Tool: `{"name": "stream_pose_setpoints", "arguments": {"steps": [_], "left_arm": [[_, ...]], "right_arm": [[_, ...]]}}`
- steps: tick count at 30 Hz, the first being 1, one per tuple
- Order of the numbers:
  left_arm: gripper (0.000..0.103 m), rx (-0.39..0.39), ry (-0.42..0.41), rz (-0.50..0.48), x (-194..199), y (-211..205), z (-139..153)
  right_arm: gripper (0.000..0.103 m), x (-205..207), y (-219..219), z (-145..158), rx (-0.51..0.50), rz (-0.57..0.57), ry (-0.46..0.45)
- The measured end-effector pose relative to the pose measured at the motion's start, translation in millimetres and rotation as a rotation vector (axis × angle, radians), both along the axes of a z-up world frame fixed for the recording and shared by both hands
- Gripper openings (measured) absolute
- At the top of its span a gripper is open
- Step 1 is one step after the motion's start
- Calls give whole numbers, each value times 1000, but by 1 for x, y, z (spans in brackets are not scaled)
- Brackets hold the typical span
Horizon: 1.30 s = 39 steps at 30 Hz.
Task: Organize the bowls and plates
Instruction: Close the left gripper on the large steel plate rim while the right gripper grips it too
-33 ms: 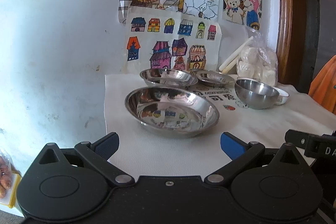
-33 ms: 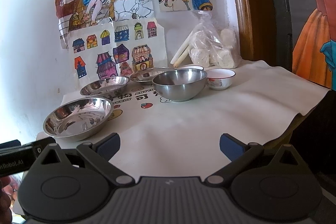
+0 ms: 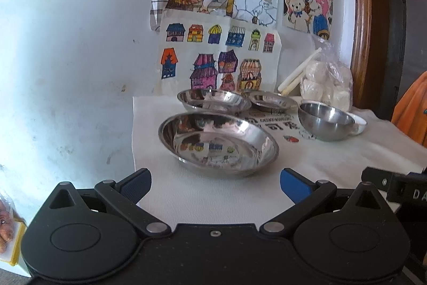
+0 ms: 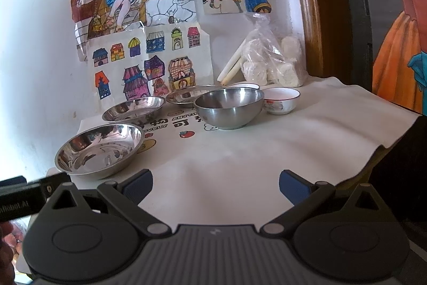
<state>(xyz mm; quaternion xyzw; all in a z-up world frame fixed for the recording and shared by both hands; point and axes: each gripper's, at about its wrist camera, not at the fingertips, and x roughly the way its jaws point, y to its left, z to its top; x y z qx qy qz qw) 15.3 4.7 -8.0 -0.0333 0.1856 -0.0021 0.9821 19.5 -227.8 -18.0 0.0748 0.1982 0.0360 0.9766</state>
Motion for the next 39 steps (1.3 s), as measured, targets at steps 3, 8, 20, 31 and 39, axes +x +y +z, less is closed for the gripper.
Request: {"name": "stream_pose_setpoints", "arguments": {"steps": [3,8,20,31,39], "left_arm": [[102,-15,-3,-12,11,7,6],[102,-22,0,-18,37,23,19],[102,-8,75,-67,121,56,39],[102,-95,260,-149,217,91,50],[102,-158,340,-170,283,113,37]], "right_arm": [[103,8,2,4,-17,21,2],[103,30,7,11,-25,57,19],[103,88,27,31,-71,183,38],[103,166,49,68,13,364,93],[97,232,70,59,57,369,183]]}}
